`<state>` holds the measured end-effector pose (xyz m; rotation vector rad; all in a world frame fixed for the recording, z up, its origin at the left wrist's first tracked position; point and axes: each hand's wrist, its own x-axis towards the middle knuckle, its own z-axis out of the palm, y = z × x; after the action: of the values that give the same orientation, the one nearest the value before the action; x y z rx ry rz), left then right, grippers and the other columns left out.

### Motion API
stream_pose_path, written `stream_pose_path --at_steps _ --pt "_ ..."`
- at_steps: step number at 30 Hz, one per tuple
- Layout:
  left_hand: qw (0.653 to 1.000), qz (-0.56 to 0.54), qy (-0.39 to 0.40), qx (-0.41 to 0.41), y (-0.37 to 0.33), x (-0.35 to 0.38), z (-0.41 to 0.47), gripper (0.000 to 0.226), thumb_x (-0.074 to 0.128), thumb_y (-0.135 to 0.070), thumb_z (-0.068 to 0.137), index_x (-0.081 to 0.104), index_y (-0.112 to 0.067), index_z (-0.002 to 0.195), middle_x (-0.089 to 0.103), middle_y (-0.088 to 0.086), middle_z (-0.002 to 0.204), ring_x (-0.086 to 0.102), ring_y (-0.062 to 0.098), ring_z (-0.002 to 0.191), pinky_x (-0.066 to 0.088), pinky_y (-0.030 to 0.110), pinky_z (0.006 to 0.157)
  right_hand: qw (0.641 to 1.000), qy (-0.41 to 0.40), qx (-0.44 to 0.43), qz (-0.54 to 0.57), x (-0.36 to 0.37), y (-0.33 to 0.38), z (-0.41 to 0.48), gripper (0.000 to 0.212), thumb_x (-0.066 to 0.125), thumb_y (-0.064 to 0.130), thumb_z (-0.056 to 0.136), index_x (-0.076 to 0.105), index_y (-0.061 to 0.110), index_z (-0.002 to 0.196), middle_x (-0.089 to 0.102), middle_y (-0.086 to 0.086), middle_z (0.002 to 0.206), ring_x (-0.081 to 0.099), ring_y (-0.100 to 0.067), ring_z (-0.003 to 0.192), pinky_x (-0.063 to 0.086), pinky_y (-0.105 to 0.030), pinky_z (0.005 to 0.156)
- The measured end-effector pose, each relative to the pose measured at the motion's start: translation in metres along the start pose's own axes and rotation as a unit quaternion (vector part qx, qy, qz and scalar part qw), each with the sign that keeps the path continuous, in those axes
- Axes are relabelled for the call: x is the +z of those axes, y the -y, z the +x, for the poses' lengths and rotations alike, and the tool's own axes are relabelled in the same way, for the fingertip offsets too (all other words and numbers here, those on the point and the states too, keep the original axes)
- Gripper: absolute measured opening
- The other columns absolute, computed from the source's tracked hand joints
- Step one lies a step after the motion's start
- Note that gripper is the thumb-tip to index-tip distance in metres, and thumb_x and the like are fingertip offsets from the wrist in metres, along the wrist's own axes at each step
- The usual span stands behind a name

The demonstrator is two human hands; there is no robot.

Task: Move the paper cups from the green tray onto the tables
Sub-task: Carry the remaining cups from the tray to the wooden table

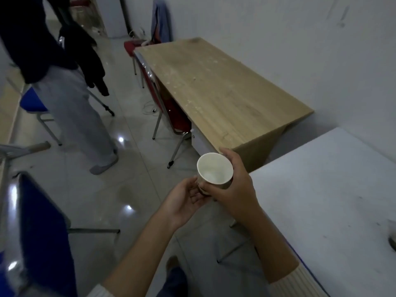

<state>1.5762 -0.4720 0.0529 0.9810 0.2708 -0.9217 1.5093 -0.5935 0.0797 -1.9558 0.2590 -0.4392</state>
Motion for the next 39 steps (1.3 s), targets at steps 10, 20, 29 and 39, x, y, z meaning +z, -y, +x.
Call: stream_pose_path --at_steps 10,20,29,39 --pt "0.998 0.052 0.021 -0.019 -0.12 0.026 0.155 0.021 0.044 -0.016 0.096 0.06 -0.003 0.092 0.069 0.004 0.061 0.069 0.013 0.059 0.048 0.037 0.095 0.996 -0.075 0.048 -0.015 0.01 -0.032 0.175 0.083 0.085 0.031 0.066 0.038 0.031 0.134 0.048 0.032 0.11 0.048 0.016 0.102 0.043 -0.003 0.079" --pt "0.997 0.074 0.01 -0.03 -0.189 0.079 0.31 0.021 0.045 -0.015 0.096 0.062 -0.003 0.092 0.064 0.009 0.078 0.066 0.016 0.069 0.055 0.031 0.08 0.988 -0.122 0.087 -0.028 -0.016 -0.086 0.327 0.067 0.089 0.028 0.059 0.052 0.03 0.115 0.06 0.017 0.108 0.057 0.0 0.098 0.048 -0.015 0.073" --pt "0.983 0.178 -0.029 -0.022 -0.246 0.105 0.431 0.015 0.053 -0.019 0.089 0.065 -0.01 0.085 0.059 0.008 0.088 0.055 0.015 0.078 0.05 0.028 0.07 0.981 -0.137 0.122 -0.06 -0.023 -0.14 0.453 0.07 0.089 0.03 0.06 0.052 0.024 0.119 0.06 0.008 0.113 0.057 -0.009 0.099 0.042 -0.01 0.07" --pt "0.982 0.179 -0.01 -0.061 -0.316 0.122 0.571 0.017 0.047 -0.008 0.091 0.062 -0.006 0.083 0.062 0.007 0.083 0.059 0.016 0.078 0.051 0.028 0.076 0.96 -0.185 0.187 -0.096 -0.002 -0.206 0.593 0.077 0.087 0.027 0.063 0.048 0.018 0.129 0.059 0.001 0.124 0.055 -0.015 0.11 0.04 -0.022 0.085"
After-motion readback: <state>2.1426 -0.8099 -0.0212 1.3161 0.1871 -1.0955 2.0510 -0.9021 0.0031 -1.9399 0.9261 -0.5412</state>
